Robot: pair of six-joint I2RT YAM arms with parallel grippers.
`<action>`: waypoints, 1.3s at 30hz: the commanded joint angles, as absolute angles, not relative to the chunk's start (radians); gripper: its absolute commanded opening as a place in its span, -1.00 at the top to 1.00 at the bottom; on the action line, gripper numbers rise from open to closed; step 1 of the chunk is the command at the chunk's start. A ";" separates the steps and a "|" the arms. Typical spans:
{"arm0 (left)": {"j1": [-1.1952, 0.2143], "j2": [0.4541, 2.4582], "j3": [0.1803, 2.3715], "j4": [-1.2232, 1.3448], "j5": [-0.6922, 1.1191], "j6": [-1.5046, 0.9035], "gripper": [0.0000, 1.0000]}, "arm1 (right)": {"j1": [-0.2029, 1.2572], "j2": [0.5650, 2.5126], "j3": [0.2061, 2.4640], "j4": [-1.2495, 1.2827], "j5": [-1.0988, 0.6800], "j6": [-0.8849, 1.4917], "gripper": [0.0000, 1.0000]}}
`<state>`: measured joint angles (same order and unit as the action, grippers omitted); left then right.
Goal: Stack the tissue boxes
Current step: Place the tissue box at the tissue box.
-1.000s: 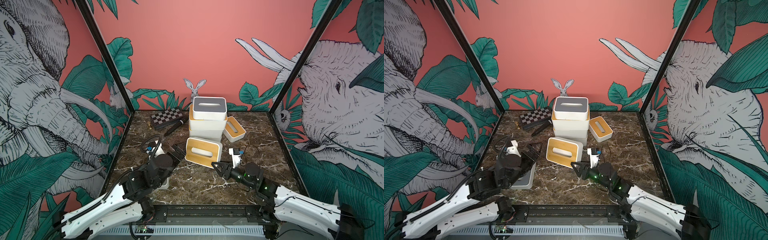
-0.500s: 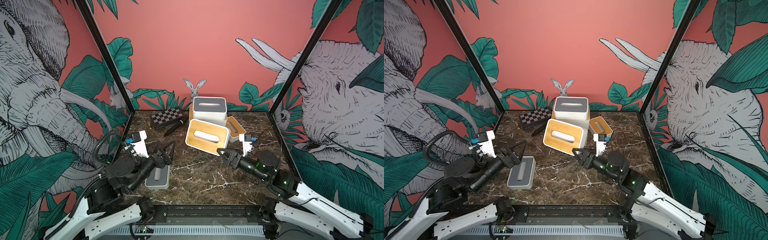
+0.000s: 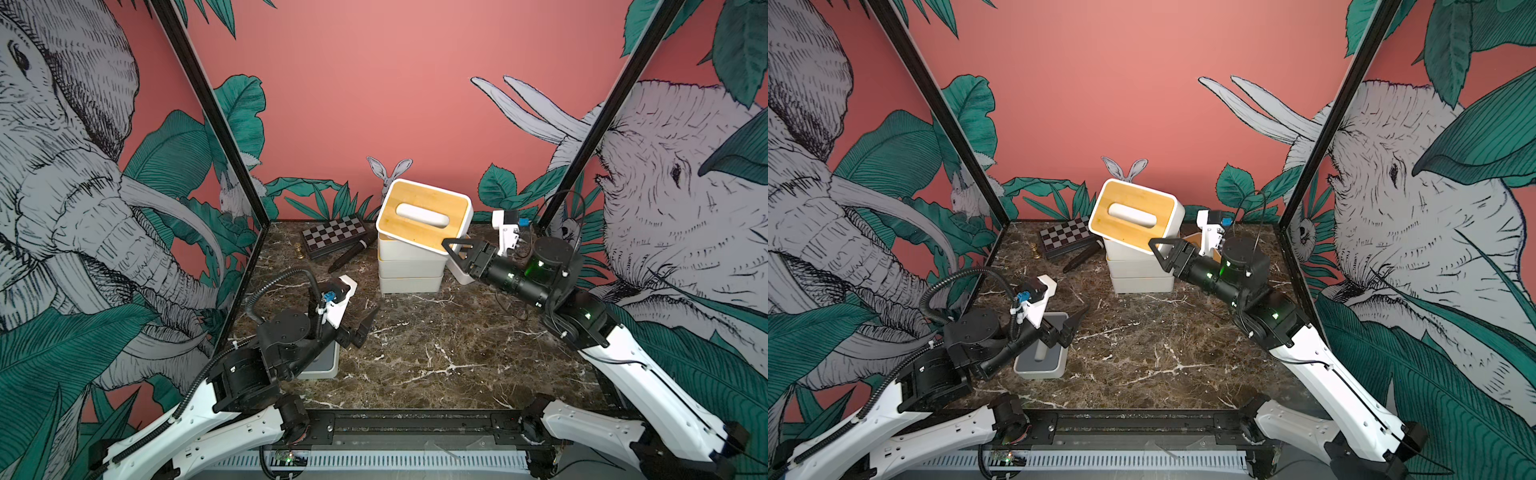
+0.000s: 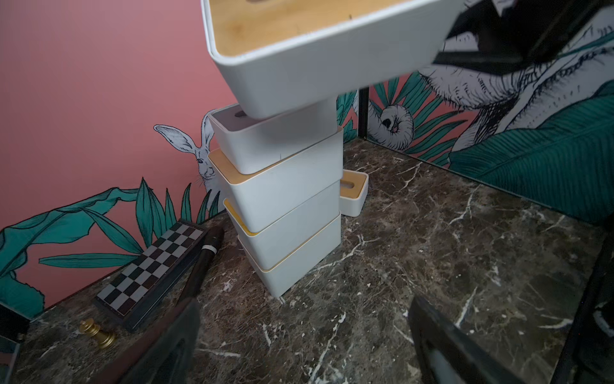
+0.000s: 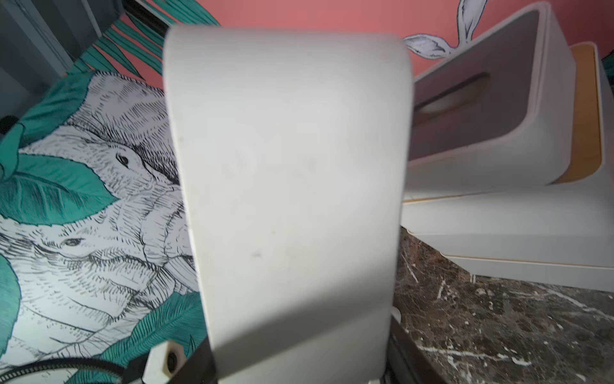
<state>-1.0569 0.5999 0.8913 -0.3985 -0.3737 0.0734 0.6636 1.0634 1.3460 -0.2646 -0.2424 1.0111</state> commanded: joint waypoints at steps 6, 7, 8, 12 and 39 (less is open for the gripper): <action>-1.052 0.446 0.683 -0.279 -0.302 0.195 -0.99 | 0.548 1.231 1.598 -0.250 -0.509 1.145 0.46; -1.052 0.433 0.669 -0.273 -0.298 0.198 -0.99 | 0.533 1.250 1.620 -0.260 -0.535 1.156 0.46; -1.052 0.420 0.654 -0.270 -0.299 0.201 -0.99 | 0.520 1.273 1.642 -0.271 -0.565 1.166 0.46; -1.052 0.398 0.620 -0.267 -0.309 0.203 -0.99 | 0.462 1.322 1.697 -0.296 -0.627 1.190 0.47; -1.052 0.416 0.607 -0.270 -0.307 0.182 -0.99 | 0.261 1.571 1.964 -0.567 -0.932 1.043 0.49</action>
